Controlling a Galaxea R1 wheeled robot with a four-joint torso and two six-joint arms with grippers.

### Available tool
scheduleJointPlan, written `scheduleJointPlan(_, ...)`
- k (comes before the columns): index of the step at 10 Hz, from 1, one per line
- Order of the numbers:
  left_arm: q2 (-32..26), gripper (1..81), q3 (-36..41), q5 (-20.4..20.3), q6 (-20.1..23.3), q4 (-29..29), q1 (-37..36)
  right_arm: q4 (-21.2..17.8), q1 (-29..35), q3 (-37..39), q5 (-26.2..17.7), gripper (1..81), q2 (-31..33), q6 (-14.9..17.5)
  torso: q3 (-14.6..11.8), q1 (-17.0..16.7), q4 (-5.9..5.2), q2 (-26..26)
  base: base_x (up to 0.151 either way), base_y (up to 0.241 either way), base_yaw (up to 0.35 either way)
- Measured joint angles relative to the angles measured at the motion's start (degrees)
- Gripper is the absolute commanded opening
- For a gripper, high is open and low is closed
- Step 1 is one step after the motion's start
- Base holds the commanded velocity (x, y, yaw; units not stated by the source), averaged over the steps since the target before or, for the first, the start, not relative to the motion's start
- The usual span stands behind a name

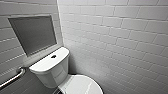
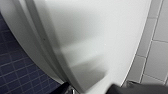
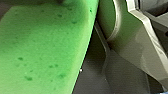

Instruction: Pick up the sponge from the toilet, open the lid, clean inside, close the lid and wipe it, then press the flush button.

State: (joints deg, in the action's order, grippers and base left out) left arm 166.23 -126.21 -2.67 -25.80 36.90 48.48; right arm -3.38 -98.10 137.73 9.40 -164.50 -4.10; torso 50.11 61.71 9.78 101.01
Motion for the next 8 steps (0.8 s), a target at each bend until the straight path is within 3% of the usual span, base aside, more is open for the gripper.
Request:
scheduleJointPlan(4,-5.0,81.1,6.4,-5.1,-1.3,0.2,0.5,0.0,0.0,0.0,0.0,1.0,0.0,0.0,0.0,0.0,0.00,0.0,0.000,0.000,0.000)
scheduleJointPlan(8,-4.8,81.1,6.6,-5.8,-1.3,0.1,0.6,0.0,0.0,0.0,0.0,1.0,0.0,0.0,0.0,0.0,0.00,0.0,0.000,0.000,0.000)
